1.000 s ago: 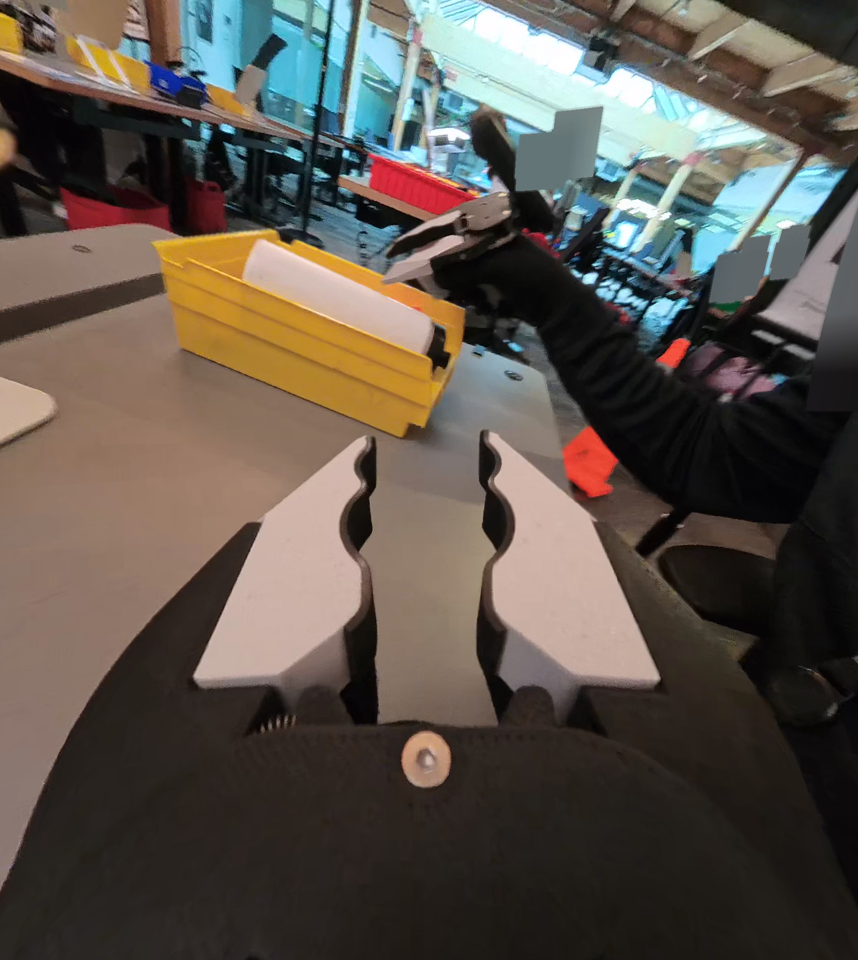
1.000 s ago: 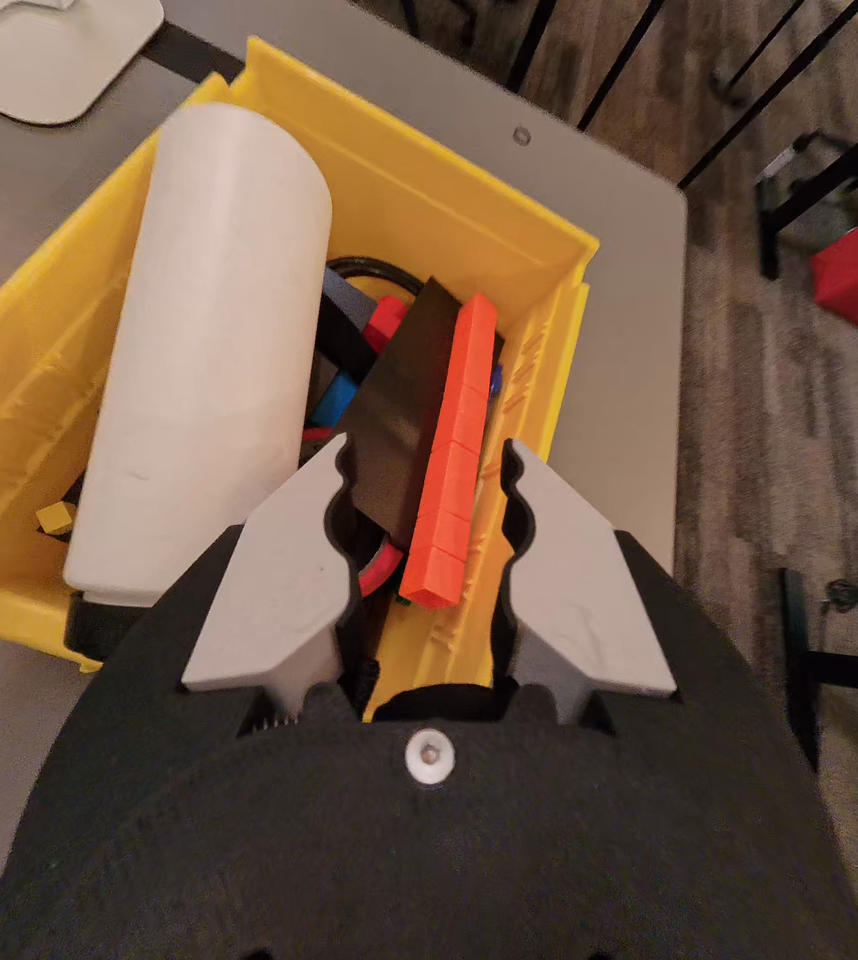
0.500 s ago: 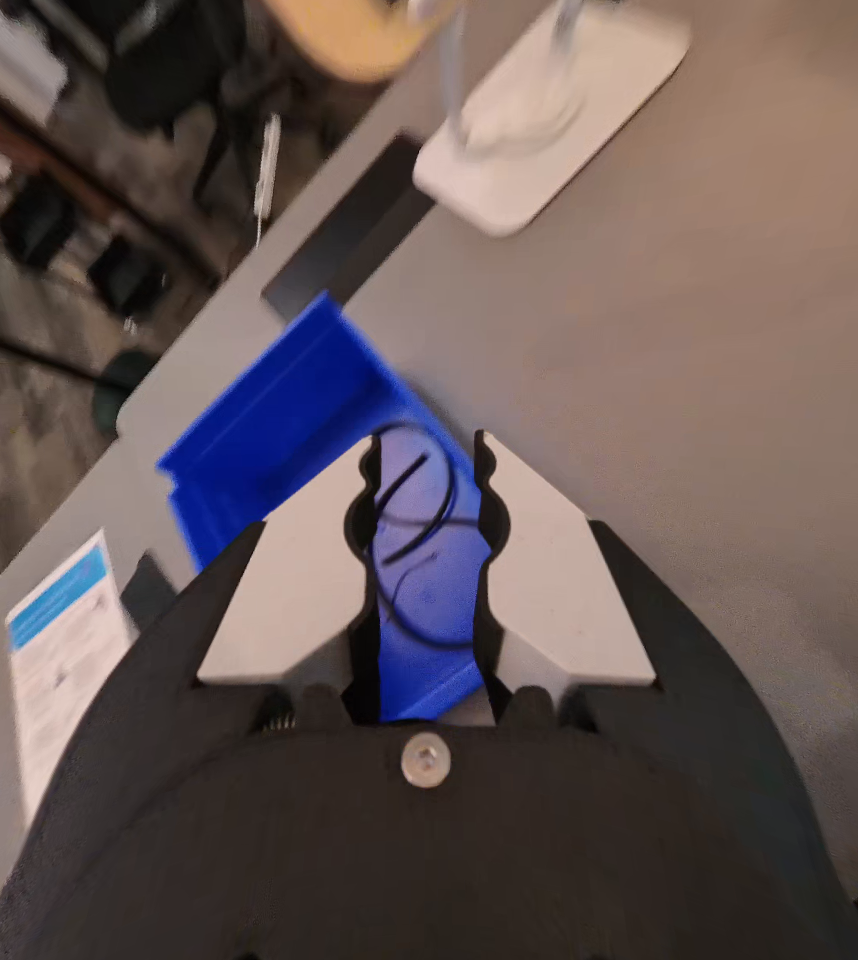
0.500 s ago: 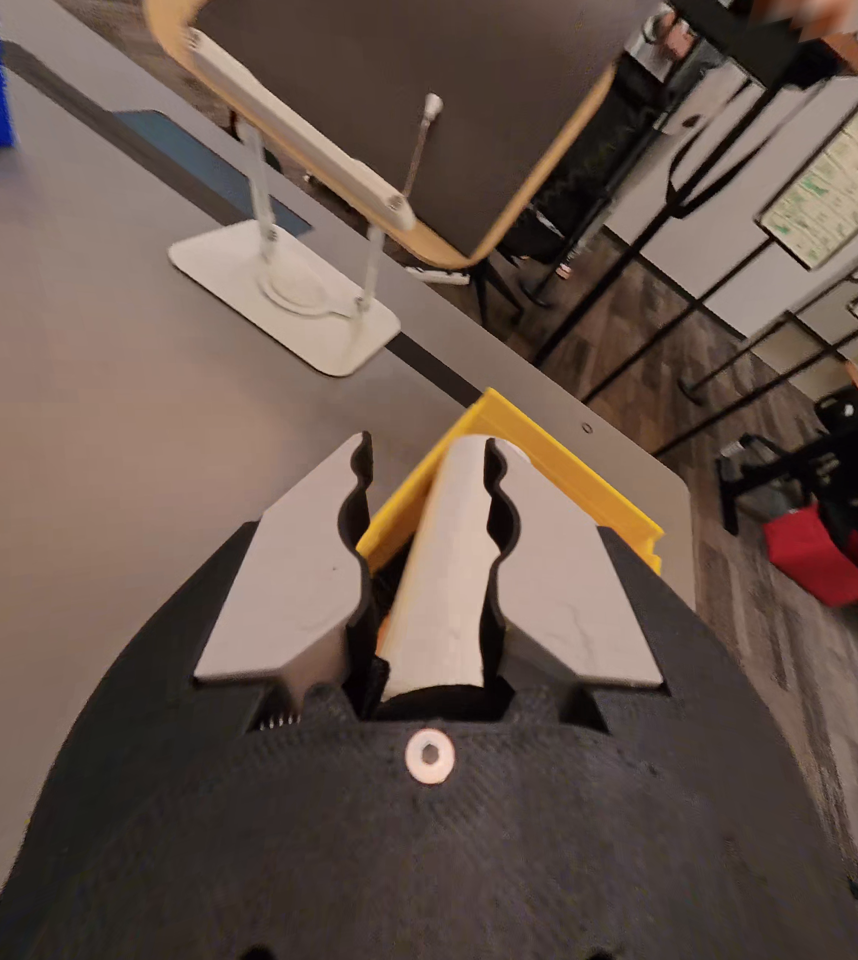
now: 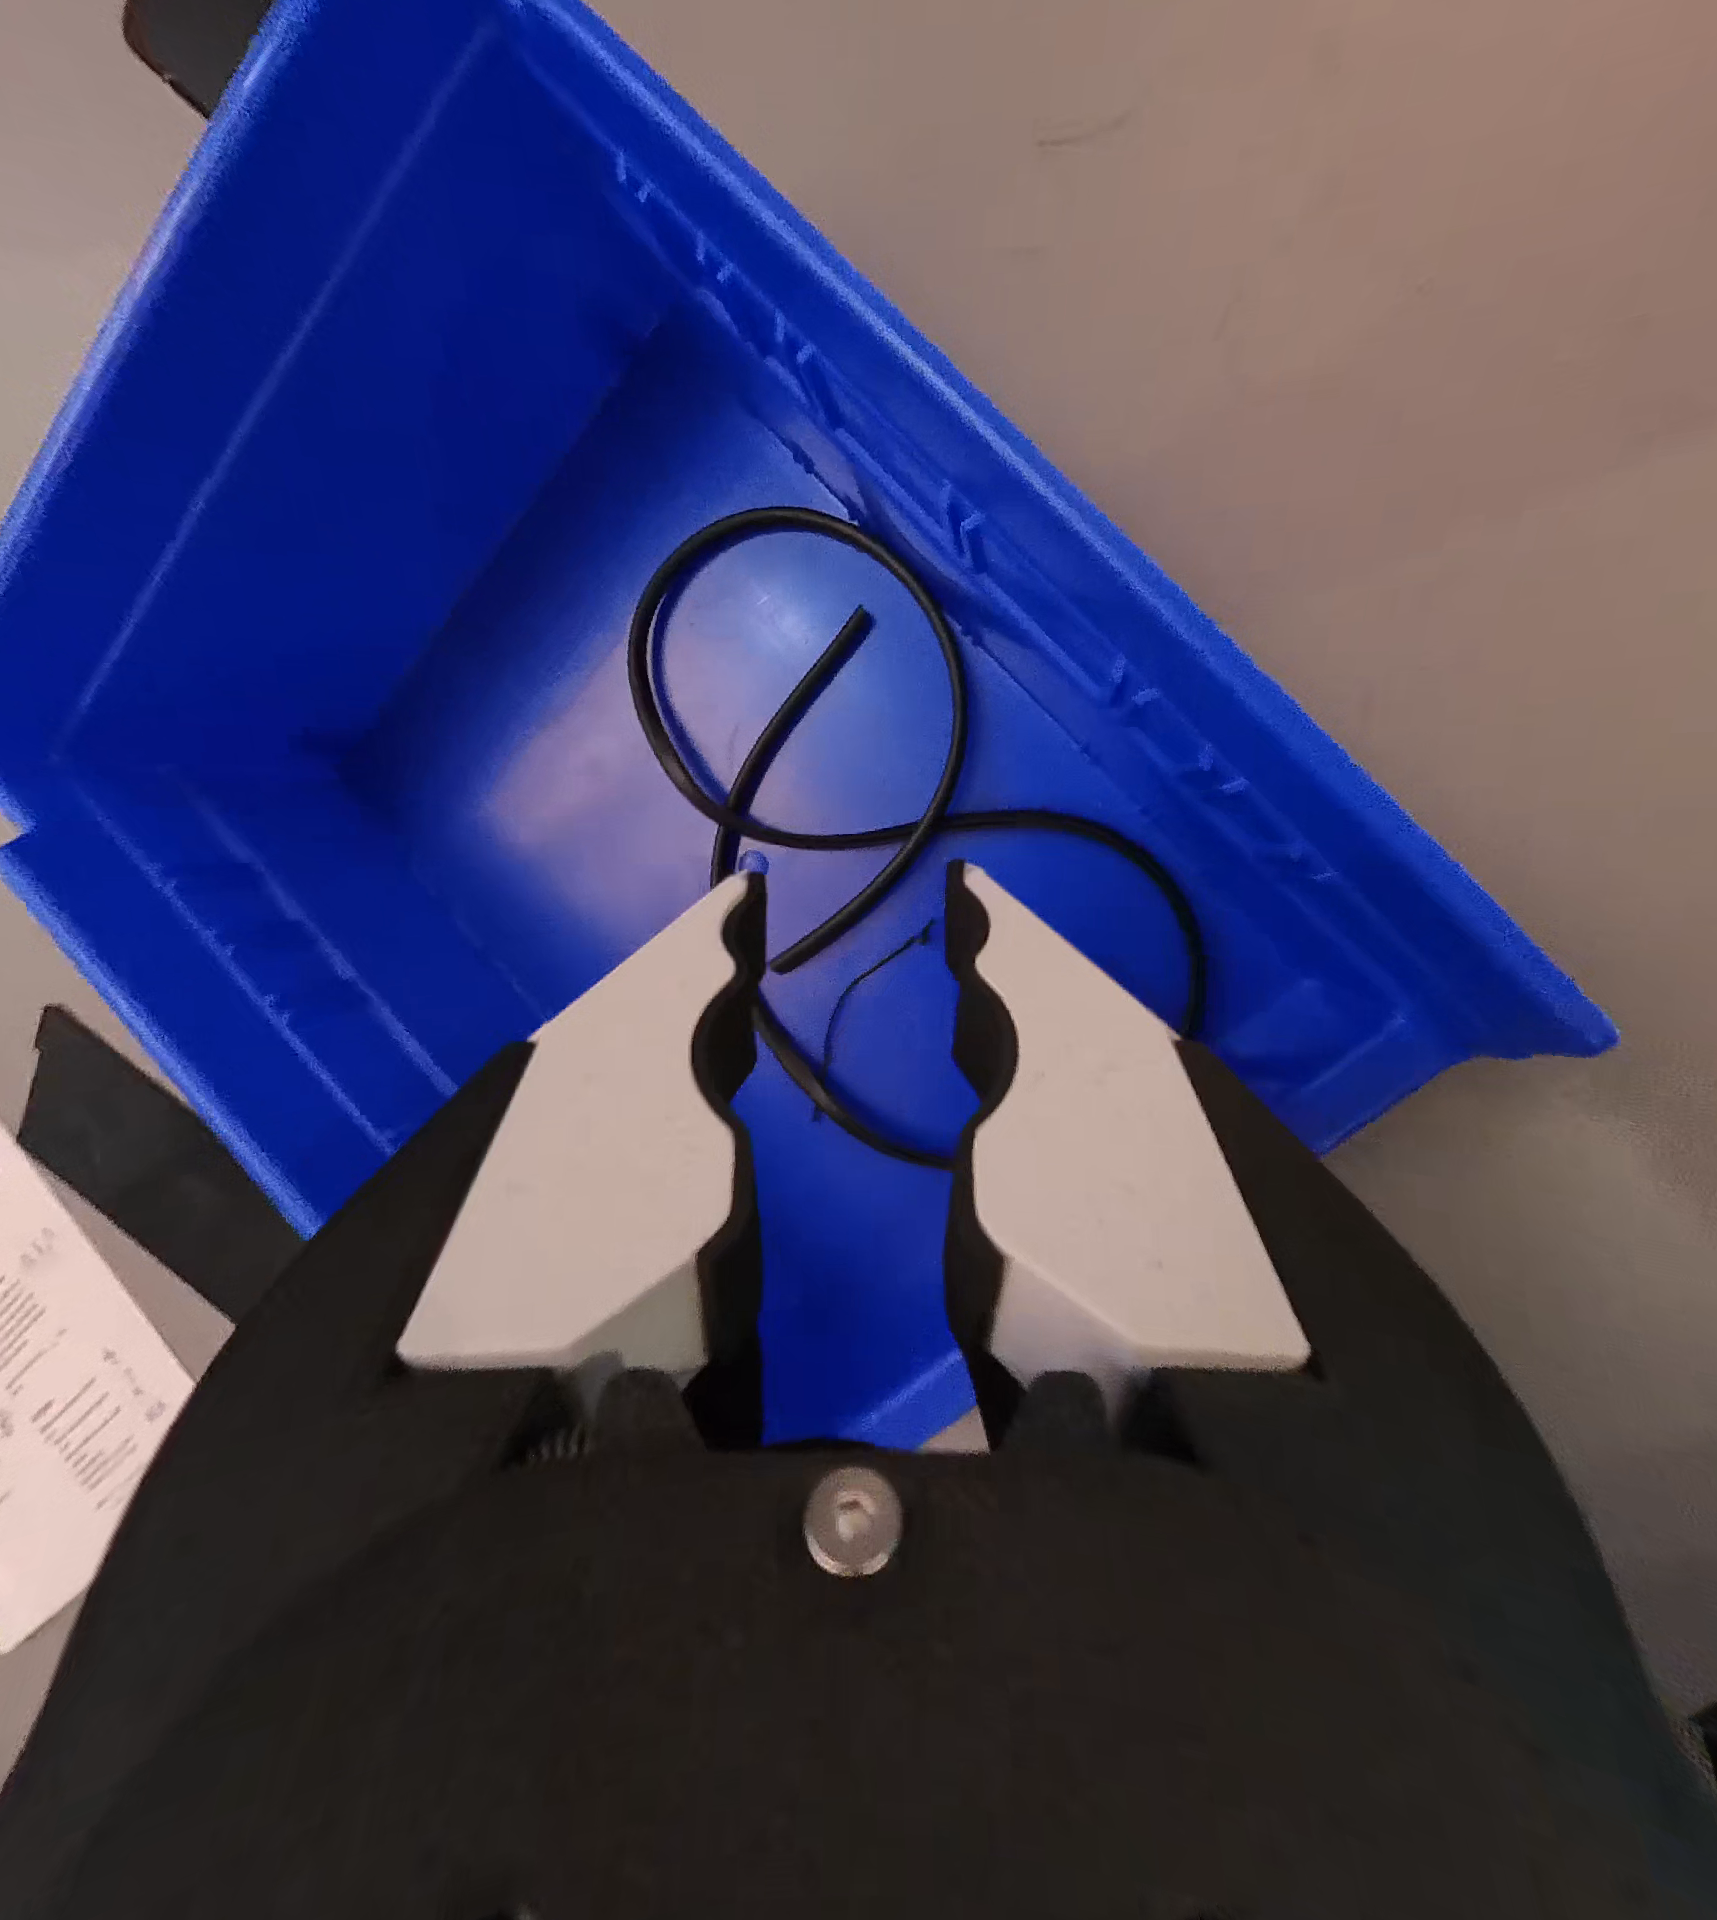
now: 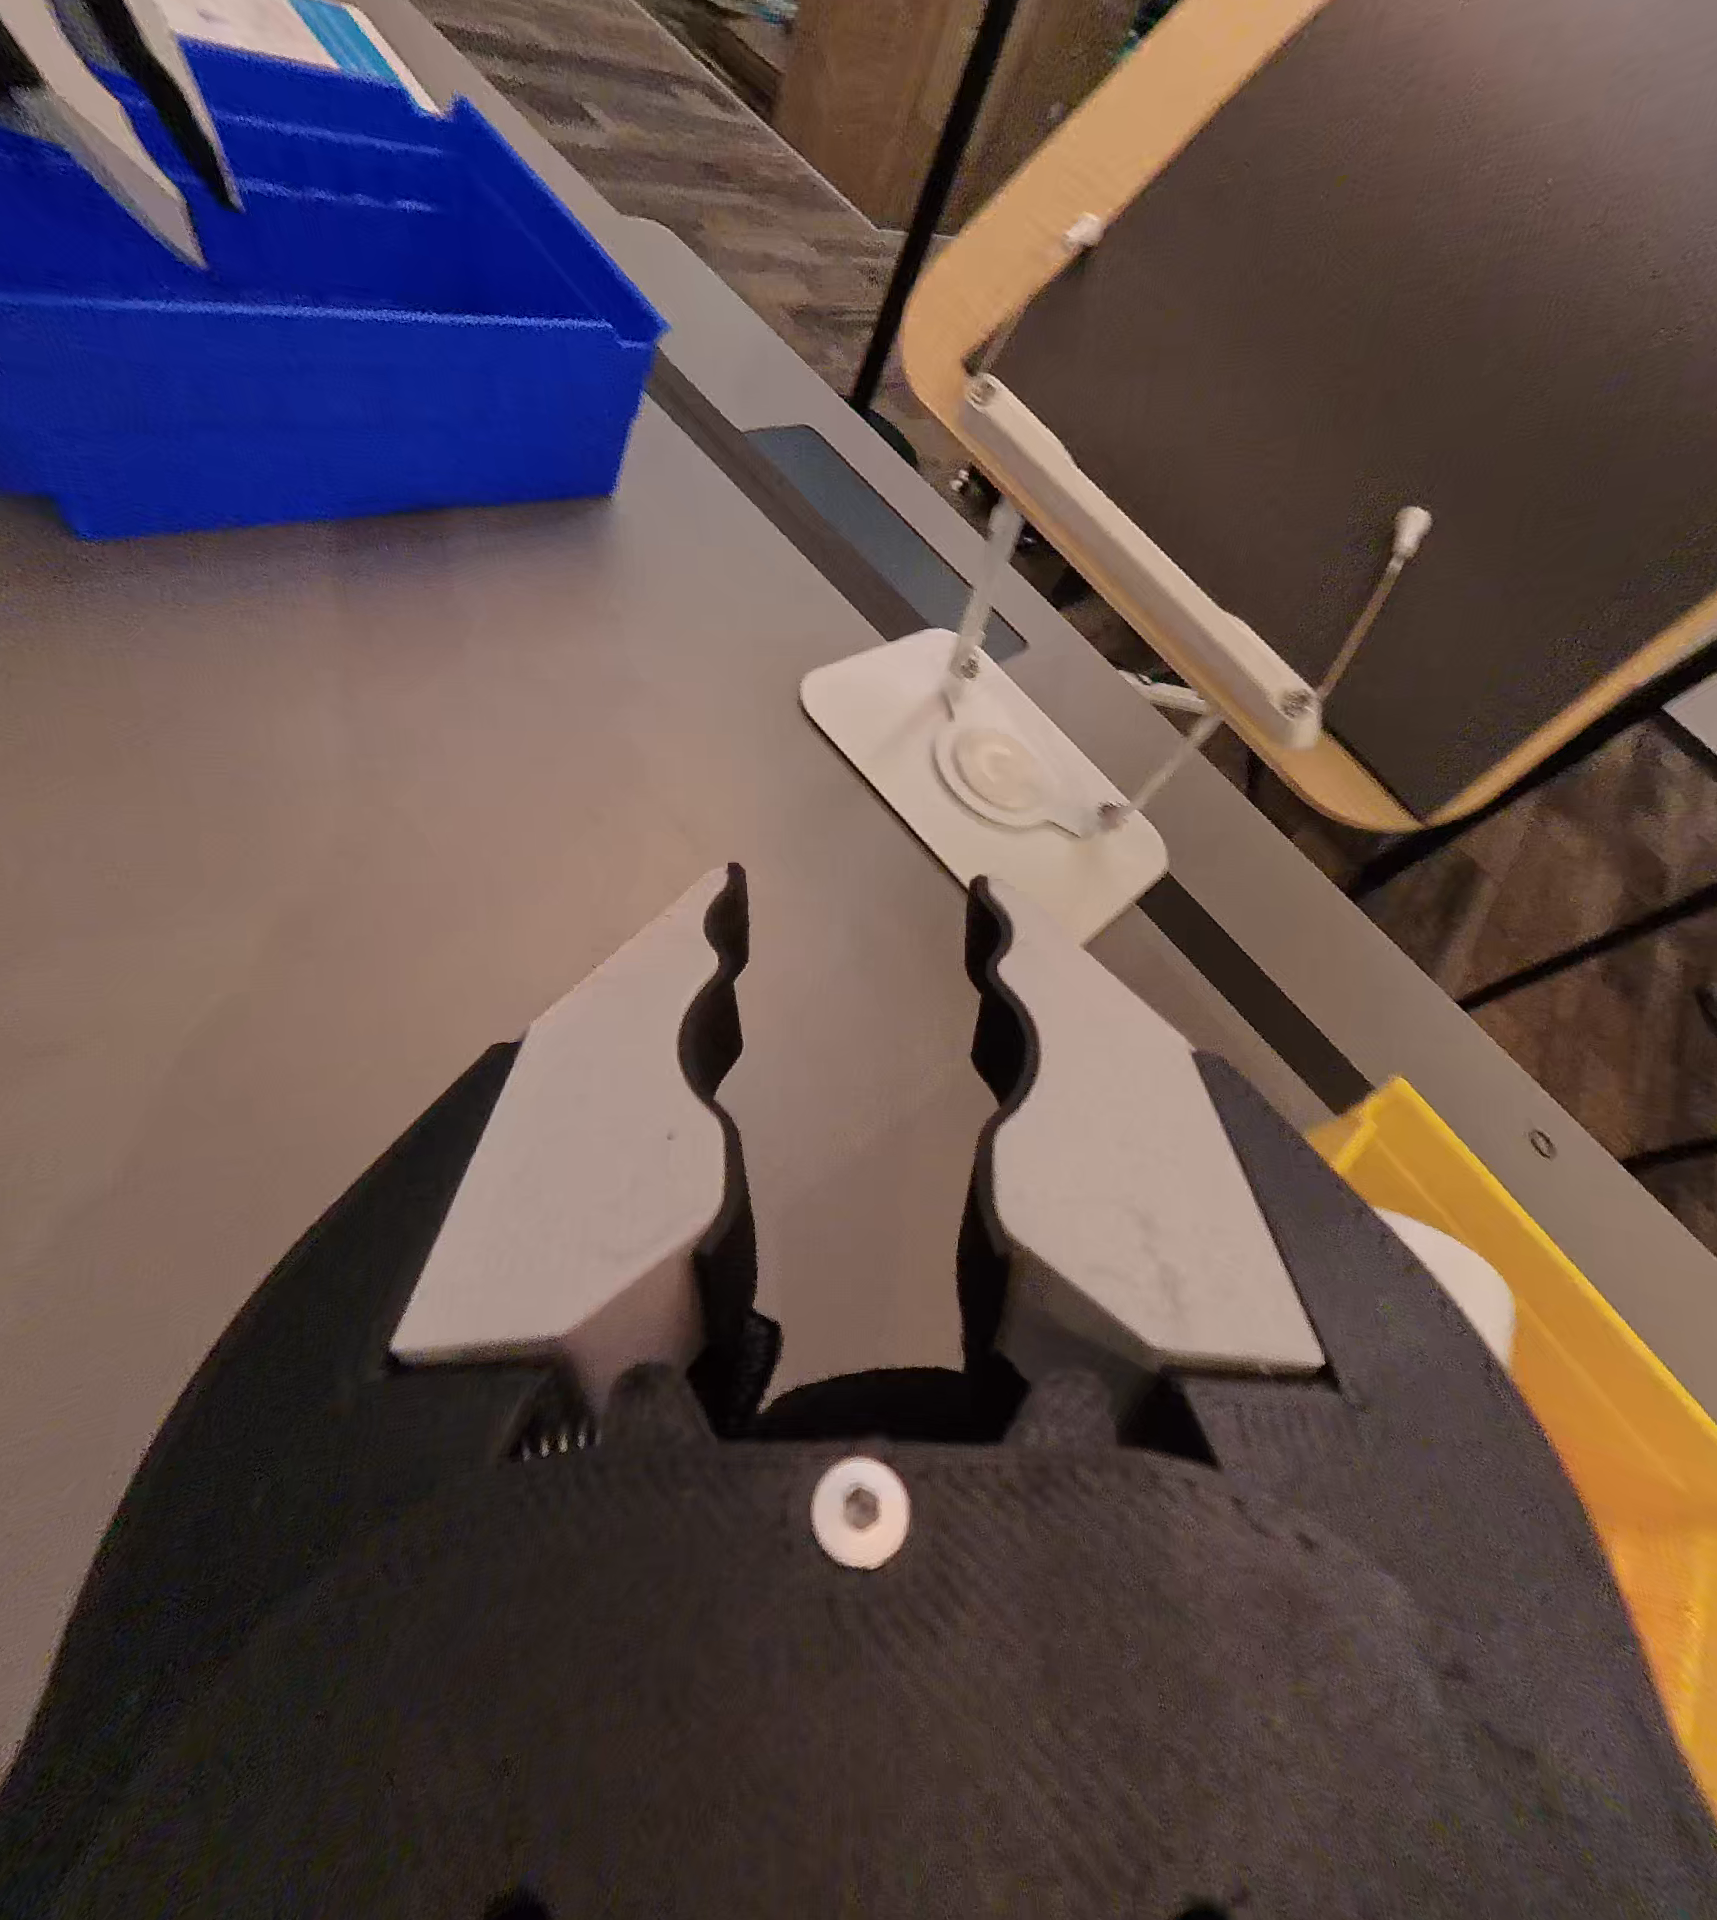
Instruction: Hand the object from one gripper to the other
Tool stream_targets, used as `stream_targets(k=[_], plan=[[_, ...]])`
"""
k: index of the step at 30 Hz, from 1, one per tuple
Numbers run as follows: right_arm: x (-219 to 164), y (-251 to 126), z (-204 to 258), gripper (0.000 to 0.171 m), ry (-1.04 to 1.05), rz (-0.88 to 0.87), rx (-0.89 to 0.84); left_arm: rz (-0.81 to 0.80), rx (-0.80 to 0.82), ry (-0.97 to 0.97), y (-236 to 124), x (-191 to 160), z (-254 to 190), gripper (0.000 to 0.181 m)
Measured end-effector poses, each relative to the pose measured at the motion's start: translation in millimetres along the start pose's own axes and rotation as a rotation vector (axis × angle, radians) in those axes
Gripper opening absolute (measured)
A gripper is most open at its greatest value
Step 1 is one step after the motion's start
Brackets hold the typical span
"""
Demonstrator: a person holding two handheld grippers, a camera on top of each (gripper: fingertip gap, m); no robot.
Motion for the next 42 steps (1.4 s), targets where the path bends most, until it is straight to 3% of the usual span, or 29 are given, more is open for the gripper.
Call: stream_targets(k=[9, 18, 26, 29, 30, 31, 36, 42], plan=[[35, 47, 39, 0.038, 0.072, -0.07, 0.163, -0.007, -0.148, 0.152, 30, -3, -6, 0.033], [40, 95, 67, 0.034, 0.178, -0.059, 0.272, 0.01, -0.271, 0.282, 57, -3, -14, 0.034], [31, 120, 83, 0.032, 0.291, -0.089, 0.282, 0.013, -0.252, 0.299, 78, -4, -17, 0.03], [25, 125, 88, 0.03, 0.341, -0.125, 0.283, 0.006, -0.283, 0.28, 80, -1, -21, 0.019], [24, 127, 89, 0.03, 0.346, -0.132, 0.287, 0.007, -0.303, 0.278, 80, -1, -23, 0.004], [22, 129, 90, 0.03, 0.34, -0.125, 0.289, 0.003, -0.29, 0.282, 81, -1, -23, 0.002], [14, 130, 89, 0.029, 0.324, -0.128, 0.275, -0.031, -0.289, 0.241, 72, 1, -14, 0.002], [-1, 129, 87, 0.028, 0.314, -0.13, 0.258, -0.131, -0.17, 0.171, 41, 8, 15, 0.002]])
Point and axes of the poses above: each gripper's, where its closed fingertips meet, y out along the fingers, x out of its top, z = x × y across the jaws, the point moved 9 cm from there along -y, back along the fingers, and after that the axes turned 12 degrees about x, right-handed, at the moved point
